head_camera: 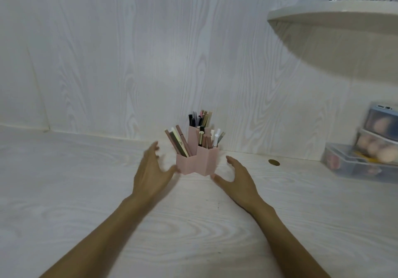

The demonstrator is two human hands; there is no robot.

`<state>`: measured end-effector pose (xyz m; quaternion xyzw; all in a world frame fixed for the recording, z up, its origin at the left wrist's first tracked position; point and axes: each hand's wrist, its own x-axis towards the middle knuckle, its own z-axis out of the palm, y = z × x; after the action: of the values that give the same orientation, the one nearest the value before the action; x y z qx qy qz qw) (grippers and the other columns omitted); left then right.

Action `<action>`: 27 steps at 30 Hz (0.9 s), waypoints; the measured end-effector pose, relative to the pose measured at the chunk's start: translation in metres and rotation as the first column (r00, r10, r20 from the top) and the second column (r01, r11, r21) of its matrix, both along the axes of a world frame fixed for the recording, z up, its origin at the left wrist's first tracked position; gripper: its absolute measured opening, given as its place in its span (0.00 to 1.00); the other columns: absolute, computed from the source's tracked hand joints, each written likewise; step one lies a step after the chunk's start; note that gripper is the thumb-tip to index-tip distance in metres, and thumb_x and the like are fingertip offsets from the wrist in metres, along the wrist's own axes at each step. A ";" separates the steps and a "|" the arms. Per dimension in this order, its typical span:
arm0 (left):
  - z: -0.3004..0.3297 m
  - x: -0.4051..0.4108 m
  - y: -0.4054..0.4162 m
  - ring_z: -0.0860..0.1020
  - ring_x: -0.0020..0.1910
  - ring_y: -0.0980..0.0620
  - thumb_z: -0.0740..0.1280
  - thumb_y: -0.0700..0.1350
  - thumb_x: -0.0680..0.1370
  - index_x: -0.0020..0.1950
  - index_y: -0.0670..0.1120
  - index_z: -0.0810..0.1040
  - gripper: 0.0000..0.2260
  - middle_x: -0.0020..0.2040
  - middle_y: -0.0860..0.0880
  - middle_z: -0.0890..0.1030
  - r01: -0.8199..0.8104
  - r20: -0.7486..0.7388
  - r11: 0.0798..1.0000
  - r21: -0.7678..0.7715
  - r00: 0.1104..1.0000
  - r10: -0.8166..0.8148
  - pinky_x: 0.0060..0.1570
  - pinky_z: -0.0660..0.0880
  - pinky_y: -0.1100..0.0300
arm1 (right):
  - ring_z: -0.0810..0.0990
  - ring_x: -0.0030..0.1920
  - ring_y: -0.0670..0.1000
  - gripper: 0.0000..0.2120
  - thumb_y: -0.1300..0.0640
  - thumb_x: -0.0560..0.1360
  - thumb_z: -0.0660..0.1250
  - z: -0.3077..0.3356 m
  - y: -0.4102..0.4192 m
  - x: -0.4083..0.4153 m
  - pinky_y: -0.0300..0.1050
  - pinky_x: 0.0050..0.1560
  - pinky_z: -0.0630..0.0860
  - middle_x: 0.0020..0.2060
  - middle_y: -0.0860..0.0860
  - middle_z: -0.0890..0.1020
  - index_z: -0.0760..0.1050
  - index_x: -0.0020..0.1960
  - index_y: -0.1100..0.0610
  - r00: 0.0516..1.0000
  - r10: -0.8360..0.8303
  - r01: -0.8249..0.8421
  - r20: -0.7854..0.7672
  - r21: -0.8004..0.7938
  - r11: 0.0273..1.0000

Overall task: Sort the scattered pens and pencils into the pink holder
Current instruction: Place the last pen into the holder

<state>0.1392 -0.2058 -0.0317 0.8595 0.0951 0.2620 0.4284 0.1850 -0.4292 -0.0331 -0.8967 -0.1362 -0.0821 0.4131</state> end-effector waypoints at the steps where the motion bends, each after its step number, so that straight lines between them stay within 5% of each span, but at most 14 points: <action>1: -0.003 0.000 -0.003 0.73 0.63 0.51 0.72 0.54 0.71 0.75 0.51 0.57 0.38 0.69 0.52 0.71 0.036 -0.096 0.999 0.023 0.995 -0.034 0.59 0.72 0.52 | 0.64 0.71 0.48 0.41 0.40 0.69 0.70 0.003 0.006 -0.001 0.46 0.69 0.62 0.72 0.46 0.65 0.56 0.74 0.50 0.999 0.037 -0.036 -0.026 0.042 0.998; 6: 0.011 0.012 -0.023 0.80 0.43 0.58 0.70 0.63 0.66 0.58 0.53 0.79 0.24 0.50 0.55 0.85 0.028 -0.116 0.992 0.121 0.993 -0.014 0.40 0.74 0.63 | 0.75 0.62 0.51 0.33 0.45 0.71 0.70 0.011 0.033 0.009 0.47 0.60 0.73 0.65 0.50 0.74 0.61 0.70 0.52 1.000 0.021 -0.021 0.011 0.069 0.997; 11: 0.025 0.032 -0.055 0.82 0.46 0.51 0.71 0.61 0.69 0.52 0.49 0.82 0.19 0.47 0.52 0.85 0.019 -0.148 0.972 0.234 0.989 0.016 0.42 0.74 0.60 | 0.80 0.56 0.51 0.28 0.42 0.71 0.69 0.012 -0.005 0.019 0.49 0.53 0.78 0.59 0.50 0.80 0.67 0.65 0.53 0.991 -0.119 0.117 0.068 0.024 0.993; 20: 0.017 0.077 -0.184 0.82 0.41 0.48 0.69 0.61 0.64 0.36 0.53 0.80 0.13 0.35 0.52 0.82 0.293 -0.178 0.933 0.208 0.949 -0.259 0.44 0.79 0.53 | 0.81 0.50 0.48 0.27 0.43 0.69 0.70 0.012 -0.149 0.018 0.45 0.51 0.78 0.56 0.49 0.82 0.72 0.64 0.53 0.938 -0.336 0.335 0.085 0.029 0.942; 27: 0.019 0.115 -0.264 0.81 0.40 0.48 0.69 0.57 0.71 0.44 0.49 0.85 0.13 0.40 0.49 0.85 0.416 -0.167 0.886 0.206 0.907 -0.387 0.39 0.74 0.57 | 0.81 0.44 0.46 0.23 0.48 0.68 0.74 0.013 -0.212 0.033 0.45 0.48 0.79 0.51 0.50 0.84 0.76 0.60 0.53 0.862 -0.505 0.493 0.044 0.165 0.854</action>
<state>0.2541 -0.4700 -0.0123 0.9197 -0.0911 0.1243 0.3610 0.2180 -0.6411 -0.0200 -0.8638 0.0899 -0.2346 0.4366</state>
